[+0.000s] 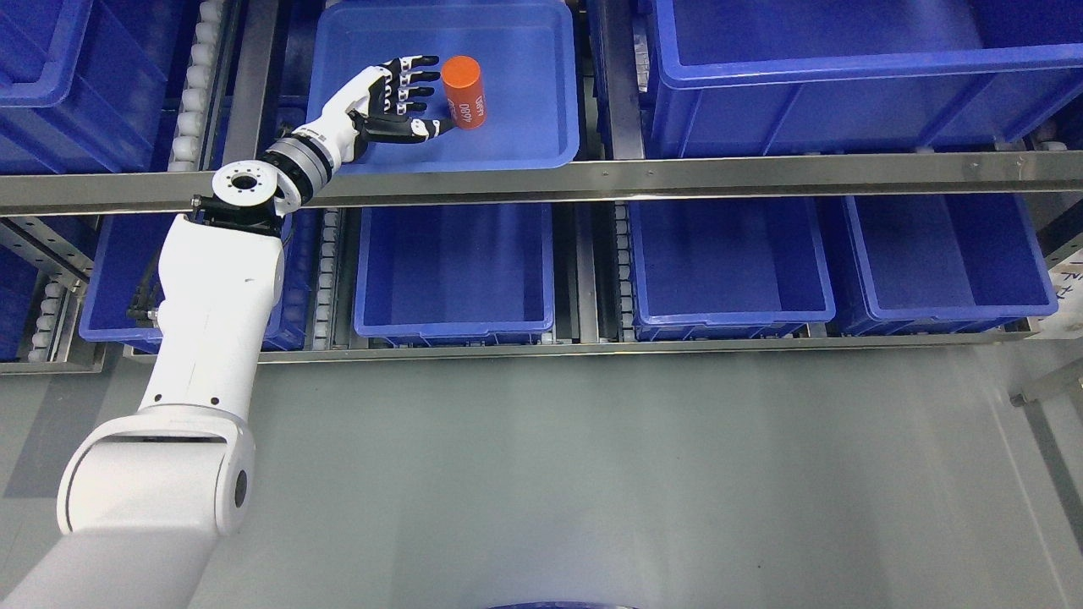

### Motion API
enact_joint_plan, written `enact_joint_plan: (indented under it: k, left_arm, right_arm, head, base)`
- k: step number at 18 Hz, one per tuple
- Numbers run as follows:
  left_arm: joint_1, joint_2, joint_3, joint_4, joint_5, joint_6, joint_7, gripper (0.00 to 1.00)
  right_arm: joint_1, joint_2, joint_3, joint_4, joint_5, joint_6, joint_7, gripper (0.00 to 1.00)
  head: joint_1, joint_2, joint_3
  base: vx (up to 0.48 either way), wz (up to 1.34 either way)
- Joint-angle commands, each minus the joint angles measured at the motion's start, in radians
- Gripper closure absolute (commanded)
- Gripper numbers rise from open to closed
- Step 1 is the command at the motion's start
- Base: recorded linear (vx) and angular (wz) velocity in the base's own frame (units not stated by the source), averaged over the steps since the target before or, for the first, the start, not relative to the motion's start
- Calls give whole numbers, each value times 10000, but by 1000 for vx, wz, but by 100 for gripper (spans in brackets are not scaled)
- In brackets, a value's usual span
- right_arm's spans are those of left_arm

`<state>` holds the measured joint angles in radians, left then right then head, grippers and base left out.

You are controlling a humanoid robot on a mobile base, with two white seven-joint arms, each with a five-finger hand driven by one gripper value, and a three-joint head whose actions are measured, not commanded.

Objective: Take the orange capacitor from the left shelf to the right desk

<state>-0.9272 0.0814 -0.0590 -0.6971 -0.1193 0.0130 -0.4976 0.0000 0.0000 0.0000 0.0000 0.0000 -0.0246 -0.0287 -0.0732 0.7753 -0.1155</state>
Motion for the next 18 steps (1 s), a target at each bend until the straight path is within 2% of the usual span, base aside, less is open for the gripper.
enact_joint_plan:
  k: [1, 7, 10, 15, 18]
  left_arm:
    - [-438, -62, -146, 834, -234, -7, 6, 14]
    - [-438, -384, -269, 973, -188, 8, -40, 14]
    - [-438, -415, -162, 957, -157, -37, -40, 20]
    - [-423, -385, 450, 957, -142, -1064, -55, 49]
    - [-423, -354, 575, 957, -142, -1173, -55, 59]
  right_arm:
    - [200, -175, -123, -174, 46, 0, -5, 0]
    - [200, -175, -123, -174, 46, 0, -5, 0]
    - [200, -175, -123, -174, 46, 0, -5, 0]
    - [200, -175, -123, -174, 46, 0, -5, 0]
    - [200, -175, -123, -174, 46, 0, -5, 0]
  head:
    - [0, 0, 0]
    - [0, 0, 0]
    - [0, 0, 0]
    - [0, 0, 0]
    - [0, 0, 0]
  base:
    - [0, 0]
    - [0, 0]
    - [0, 0]
    - [0, 0]
    - [0, 0]
